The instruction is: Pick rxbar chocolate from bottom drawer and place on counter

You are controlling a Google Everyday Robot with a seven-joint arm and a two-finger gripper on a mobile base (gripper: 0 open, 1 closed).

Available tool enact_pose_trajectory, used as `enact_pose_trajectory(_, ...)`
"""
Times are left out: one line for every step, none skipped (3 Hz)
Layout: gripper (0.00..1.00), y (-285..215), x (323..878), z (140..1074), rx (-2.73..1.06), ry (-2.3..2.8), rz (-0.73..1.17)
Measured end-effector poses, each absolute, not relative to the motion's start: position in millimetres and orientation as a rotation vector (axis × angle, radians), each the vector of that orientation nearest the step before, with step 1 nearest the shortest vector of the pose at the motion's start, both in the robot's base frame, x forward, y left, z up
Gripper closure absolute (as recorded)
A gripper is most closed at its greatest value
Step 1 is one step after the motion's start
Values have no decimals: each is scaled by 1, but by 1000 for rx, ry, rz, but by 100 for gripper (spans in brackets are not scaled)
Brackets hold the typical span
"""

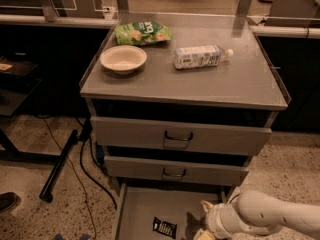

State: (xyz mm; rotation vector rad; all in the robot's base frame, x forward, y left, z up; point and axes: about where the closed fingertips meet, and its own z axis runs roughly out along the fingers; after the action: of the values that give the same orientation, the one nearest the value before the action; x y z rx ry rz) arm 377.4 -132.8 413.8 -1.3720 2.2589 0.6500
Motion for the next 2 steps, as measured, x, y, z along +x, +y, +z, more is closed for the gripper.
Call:
enact_pose_trajectory(0, -128, 395, 386, -1368, 2294, 579)
enact_pose_trajectory(0, -128, 395, 386, -1368, 2294, 579)
